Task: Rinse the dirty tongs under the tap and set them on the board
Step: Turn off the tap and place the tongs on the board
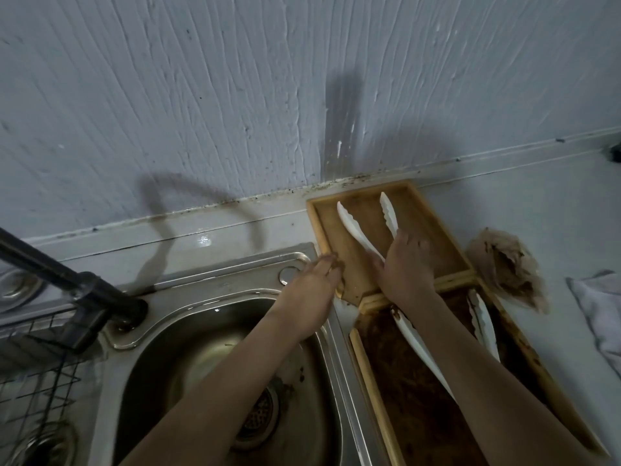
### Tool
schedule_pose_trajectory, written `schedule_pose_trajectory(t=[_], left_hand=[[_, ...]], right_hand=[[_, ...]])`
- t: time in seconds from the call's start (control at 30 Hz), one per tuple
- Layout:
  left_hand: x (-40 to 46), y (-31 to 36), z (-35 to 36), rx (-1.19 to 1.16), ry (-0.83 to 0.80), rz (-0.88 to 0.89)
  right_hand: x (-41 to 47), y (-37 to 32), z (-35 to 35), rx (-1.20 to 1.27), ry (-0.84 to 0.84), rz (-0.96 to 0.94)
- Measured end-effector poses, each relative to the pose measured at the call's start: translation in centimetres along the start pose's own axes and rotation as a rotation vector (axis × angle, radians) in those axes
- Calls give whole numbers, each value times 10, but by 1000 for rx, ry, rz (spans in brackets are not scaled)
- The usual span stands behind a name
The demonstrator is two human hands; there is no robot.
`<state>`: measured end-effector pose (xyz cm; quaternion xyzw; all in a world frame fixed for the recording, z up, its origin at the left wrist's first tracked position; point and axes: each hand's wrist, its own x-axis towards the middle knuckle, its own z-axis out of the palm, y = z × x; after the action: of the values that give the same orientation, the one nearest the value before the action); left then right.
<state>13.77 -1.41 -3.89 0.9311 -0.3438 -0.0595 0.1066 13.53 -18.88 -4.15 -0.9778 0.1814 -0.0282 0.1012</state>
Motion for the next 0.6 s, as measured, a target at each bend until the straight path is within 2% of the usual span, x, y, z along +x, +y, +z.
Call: schedule_pose_trajectory(t=[0.13, 0.3, 0.43, 0.6], left_hand=[[-5, -1, 0, -29, -21, -15], [-14, 3, -2, 82, -68, -62], [-31, 12, -7, 152, -89, -2], [-55, 35, 4, 141, 11, 136]], right_hand=[[5, -2, 1, -9, -22, 16], [6, -1, -2, -9, -81, 51], [-17, 4, -30, 174, 138, 2], [-75, 41, -67, 319, 485, -159]])
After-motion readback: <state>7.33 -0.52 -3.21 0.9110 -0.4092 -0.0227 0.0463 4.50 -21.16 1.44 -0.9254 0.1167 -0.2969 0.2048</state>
